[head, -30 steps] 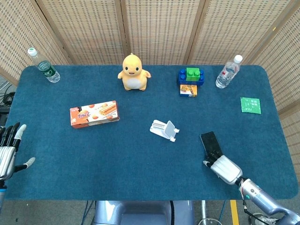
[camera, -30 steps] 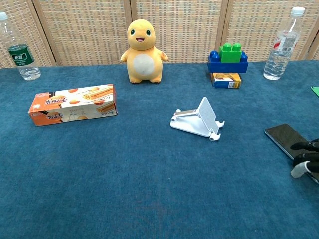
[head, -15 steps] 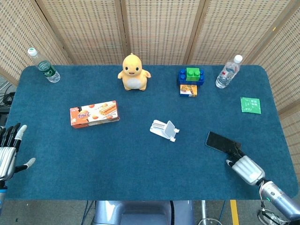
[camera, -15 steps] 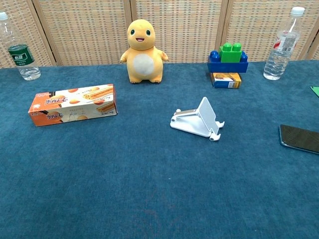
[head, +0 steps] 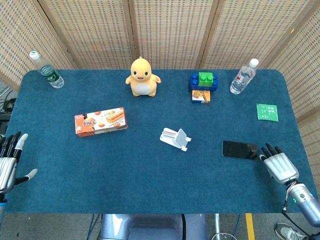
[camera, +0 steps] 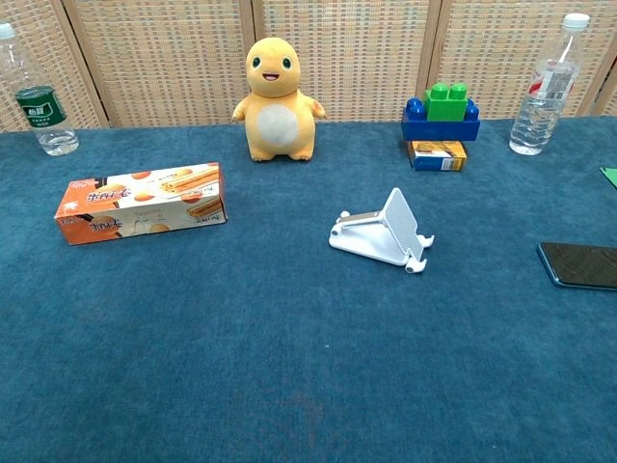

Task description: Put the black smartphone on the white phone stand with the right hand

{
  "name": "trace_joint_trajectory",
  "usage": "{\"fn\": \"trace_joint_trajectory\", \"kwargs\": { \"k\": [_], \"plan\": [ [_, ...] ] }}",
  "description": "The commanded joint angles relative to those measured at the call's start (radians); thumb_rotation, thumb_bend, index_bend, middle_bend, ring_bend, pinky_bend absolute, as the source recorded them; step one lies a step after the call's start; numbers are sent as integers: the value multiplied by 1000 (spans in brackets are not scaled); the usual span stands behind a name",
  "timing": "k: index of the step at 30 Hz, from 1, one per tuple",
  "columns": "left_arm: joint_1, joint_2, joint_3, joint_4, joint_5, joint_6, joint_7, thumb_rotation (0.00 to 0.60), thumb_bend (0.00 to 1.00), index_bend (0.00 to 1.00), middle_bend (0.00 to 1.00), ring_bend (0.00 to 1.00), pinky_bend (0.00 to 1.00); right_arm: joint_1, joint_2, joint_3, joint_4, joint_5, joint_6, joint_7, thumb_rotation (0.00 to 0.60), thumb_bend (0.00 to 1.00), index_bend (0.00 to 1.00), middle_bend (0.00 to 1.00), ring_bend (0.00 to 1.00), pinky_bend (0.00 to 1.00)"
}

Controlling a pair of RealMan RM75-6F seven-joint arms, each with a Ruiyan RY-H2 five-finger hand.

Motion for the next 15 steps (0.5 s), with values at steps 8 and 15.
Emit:
{"fn": "trace_joint_trajectory", "kwargs": {
  "k": [8,15],
  "plan": [
    [2,6,1,-4,3,2,-7,600,0,0,0,0,0,73,90,113,-215,92,-46,322,600,2,103,43,2,198],
    [-2,13,-1,-6,-3,-9,-19,600,0,0,0,0,0,120,33,172,-275,231,-158,266,600,0,137,139,65,198]
  ]
}}
